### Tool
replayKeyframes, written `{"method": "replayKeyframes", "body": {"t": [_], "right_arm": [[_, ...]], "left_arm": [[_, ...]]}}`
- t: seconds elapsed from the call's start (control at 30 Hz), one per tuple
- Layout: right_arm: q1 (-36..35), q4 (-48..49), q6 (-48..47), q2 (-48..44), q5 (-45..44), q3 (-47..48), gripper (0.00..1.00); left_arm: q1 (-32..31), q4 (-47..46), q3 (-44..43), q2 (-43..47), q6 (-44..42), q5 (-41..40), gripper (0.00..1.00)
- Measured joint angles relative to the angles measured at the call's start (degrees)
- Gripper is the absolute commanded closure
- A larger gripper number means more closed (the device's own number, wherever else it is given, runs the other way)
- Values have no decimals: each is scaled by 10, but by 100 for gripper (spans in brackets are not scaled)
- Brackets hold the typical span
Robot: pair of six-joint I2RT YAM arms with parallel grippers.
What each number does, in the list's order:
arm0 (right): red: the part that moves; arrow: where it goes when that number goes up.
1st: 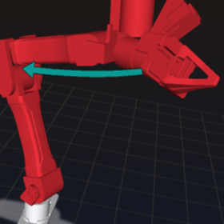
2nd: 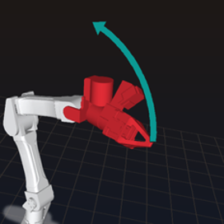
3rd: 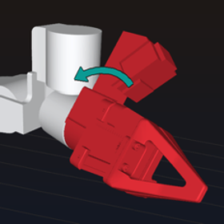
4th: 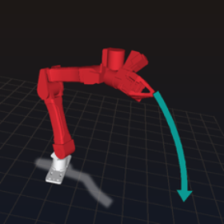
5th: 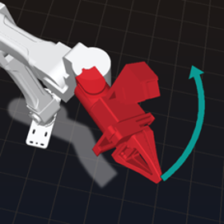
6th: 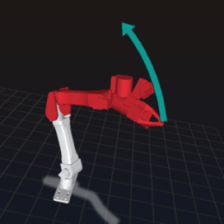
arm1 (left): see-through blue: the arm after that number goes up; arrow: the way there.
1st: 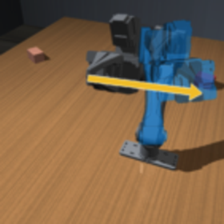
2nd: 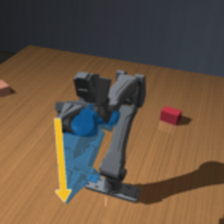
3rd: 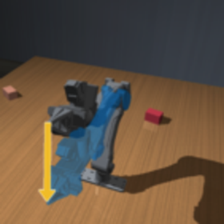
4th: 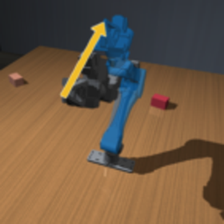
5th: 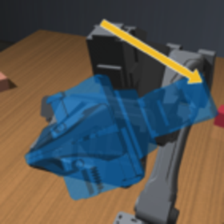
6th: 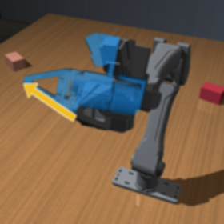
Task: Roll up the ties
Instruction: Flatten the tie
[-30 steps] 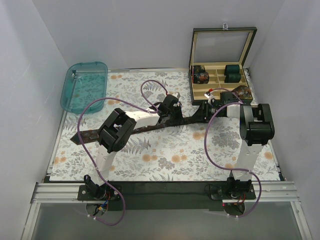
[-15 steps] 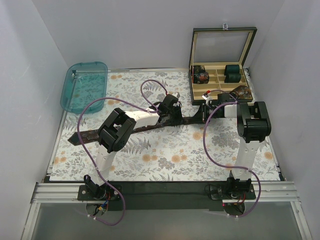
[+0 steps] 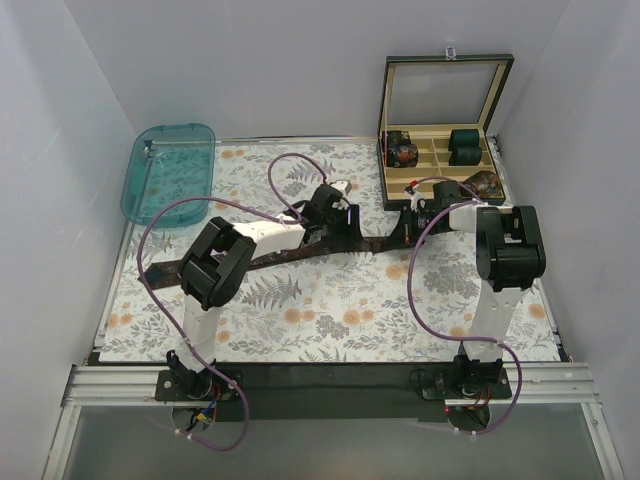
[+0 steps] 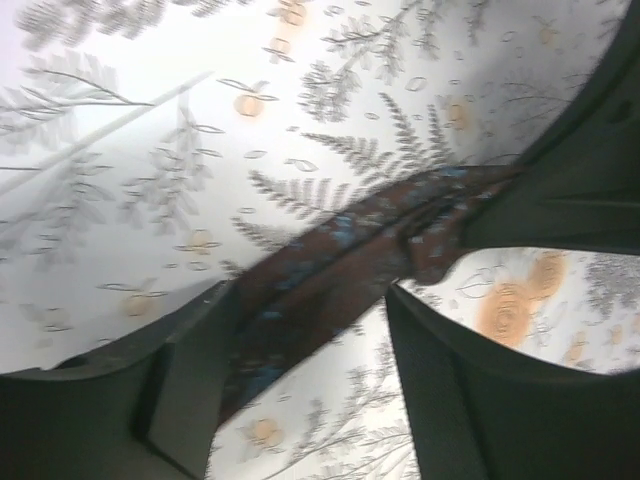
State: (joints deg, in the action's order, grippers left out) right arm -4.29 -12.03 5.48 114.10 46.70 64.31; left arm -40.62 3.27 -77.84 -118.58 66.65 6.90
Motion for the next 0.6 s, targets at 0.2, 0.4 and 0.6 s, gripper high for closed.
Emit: {"method": "replayKeyframes", "body": {"t": [0.2, 0.4, 0.6], "right_arm": [[1, -89, -27, -6, -34, 25, 99], [1, -167, -40, -8, -58, 56, 99], [5, -218, -43, -23, -68, 66, 99]], "left_arm": [[27, -5, 31, 27, -112, 19, 38], [23, -15, 67, 37, -178, 92, 38], [14, -23, 134, 81, -187, 144, 38]]}}
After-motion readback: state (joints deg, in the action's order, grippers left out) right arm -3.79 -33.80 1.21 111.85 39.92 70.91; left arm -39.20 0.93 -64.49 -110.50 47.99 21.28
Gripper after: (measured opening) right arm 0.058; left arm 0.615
